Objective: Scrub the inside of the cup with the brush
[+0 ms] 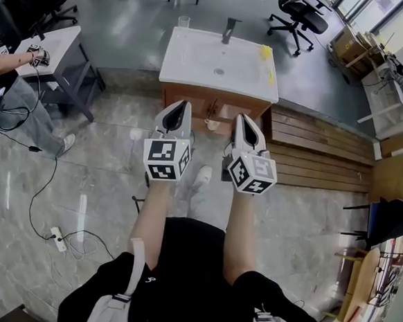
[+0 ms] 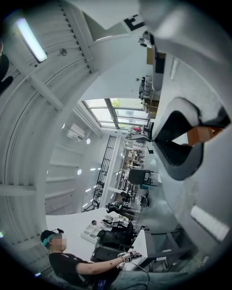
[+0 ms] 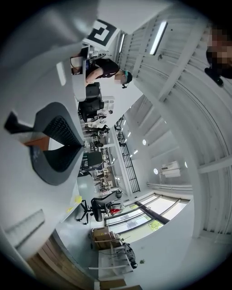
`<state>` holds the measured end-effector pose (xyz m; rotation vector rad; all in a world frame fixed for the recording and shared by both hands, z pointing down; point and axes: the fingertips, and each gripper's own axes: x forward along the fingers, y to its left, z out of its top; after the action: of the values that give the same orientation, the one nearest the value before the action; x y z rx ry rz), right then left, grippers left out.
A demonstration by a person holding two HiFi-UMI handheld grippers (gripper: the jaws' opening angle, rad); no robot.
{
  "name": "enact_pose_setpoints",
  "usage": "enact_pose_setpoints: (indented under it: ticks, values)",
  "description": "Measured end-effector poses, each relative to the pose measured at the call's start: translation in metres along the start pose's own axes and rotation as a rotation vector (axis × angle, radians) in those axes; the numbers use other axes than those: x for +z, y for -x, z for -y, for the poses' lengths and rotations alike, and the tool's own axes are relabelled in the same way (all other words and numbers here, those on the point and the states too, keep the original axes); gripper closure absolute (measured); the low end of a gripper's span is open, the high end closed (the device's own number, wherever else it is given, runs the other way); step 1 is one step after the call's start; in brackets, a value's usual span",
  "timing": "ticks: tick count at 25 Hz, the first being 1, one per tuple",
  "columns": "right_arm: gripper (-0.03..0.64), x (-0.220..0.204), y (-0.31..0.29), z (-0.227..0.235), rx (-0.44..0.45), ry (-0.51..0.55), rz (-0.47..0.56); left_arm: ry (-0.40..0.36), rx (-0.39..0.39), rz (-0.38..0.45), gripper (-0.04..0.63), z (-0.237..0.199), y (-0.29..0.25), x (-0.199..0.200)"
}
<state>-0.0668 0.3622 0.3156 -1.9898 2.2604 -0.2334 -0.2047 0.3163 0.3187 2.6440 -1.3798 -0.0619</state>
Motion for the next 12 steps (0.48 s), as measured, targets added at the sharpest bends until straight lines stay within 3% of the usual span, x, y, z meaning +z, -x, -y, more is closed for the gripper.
enact_pose_setpoints:
  ticks: [12]
  values:
    - [0.62,-0.012,-0.082,0.047,0.025,-0.037,-0.037,-0.011,0.064,-0.015,0.597,-0.029,-0.078,-0.011]
